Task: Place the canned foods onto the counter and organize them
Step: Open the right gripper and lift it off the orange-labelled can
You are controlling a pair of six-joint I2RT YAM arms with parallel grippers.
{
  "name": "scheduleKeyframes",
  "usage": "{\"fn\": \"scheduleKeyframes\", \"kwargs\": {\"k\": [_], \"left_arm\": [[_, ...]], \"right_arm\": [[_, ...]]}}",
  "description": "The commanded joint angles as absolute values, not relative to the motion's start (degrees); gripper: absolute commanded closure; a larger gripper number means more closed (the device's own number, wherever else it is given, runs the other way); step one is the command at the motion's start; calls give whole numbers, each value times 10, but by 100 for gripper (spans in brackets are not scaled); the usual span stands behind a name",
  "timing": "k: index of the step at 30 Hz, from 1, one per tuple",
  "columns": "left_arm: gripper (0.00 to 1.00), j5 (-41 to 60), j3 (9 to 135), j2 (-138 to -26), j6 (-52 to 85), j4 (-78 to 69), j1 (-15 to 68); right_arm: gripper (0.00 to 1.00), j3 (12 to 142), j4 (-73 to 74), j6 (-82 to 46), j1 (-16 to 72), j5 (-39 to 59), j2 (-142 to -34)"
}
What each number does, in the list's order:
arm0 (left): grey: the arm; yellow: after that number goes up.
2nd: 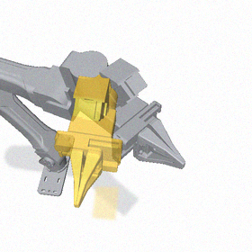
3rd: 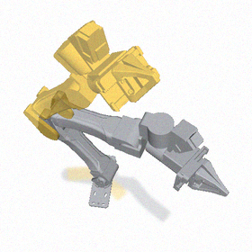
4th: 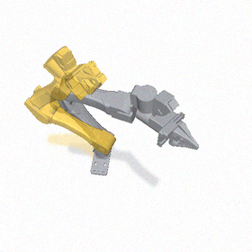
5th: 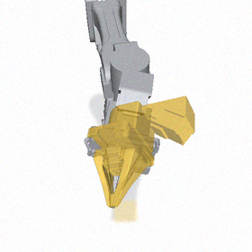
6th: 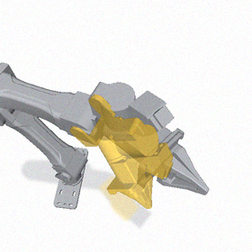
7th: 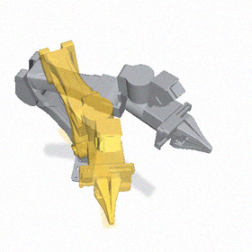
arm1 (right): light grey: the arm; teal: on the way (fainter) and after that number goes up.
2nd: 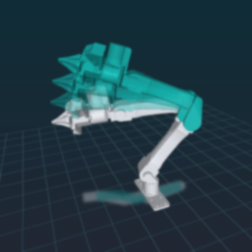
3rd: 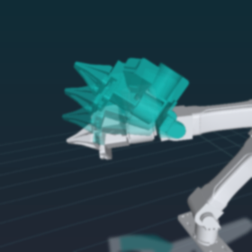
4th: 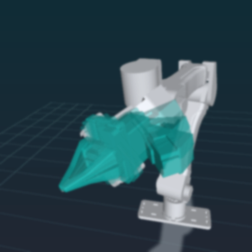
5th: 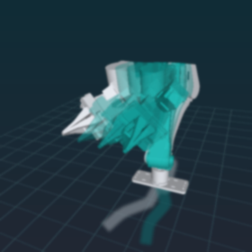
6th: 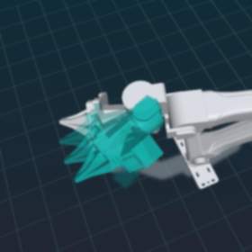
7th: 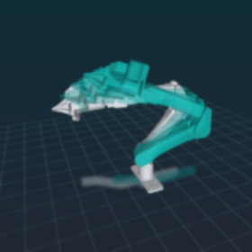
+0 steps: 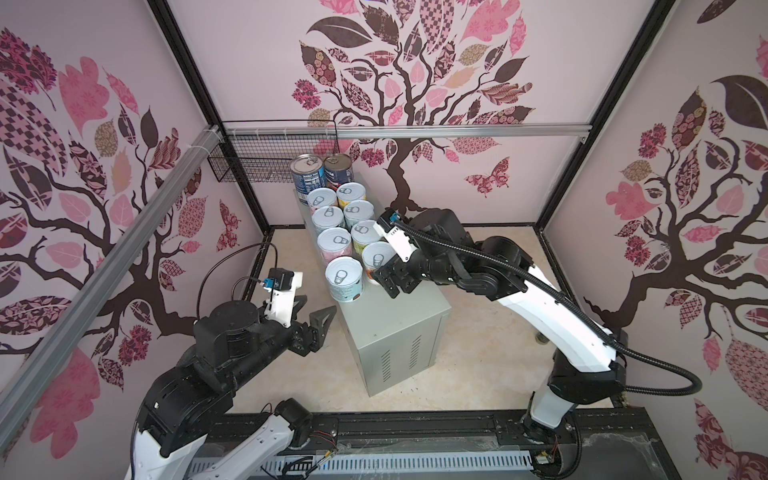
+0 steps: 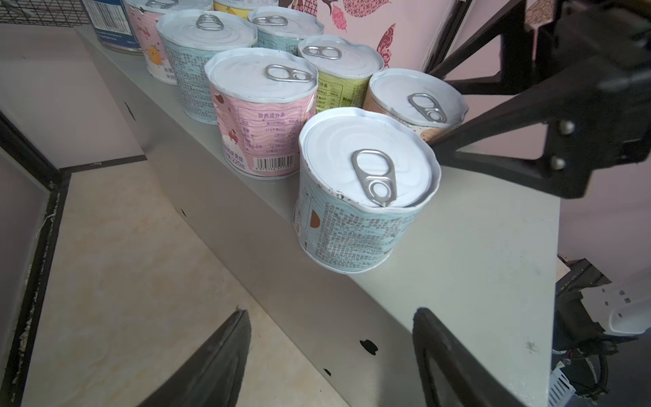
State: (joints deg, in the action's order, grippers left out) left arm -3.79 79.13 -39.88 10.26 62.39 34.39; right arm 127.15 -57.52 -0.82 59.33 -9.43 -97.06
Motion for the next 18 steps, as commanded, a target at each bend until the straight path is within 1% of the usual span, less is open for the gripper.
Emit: {"fn": "scheduleKeyframes", "kwargs": {"k": [1, 9, 18], "left_arm": [[28, -23, 792, -405, 98, 600, 345], [31, -35, 776, -415, 105, 570, 345], [40, -64, 768, -440, 114, 541, 345]], "right_arm": [[3, 1237, -558, -7, 594, -103, -915], [3, 1129, -501, -19, 594, -105, -823], [3, 1034, -460, -20, 594, -121, -749]]}}
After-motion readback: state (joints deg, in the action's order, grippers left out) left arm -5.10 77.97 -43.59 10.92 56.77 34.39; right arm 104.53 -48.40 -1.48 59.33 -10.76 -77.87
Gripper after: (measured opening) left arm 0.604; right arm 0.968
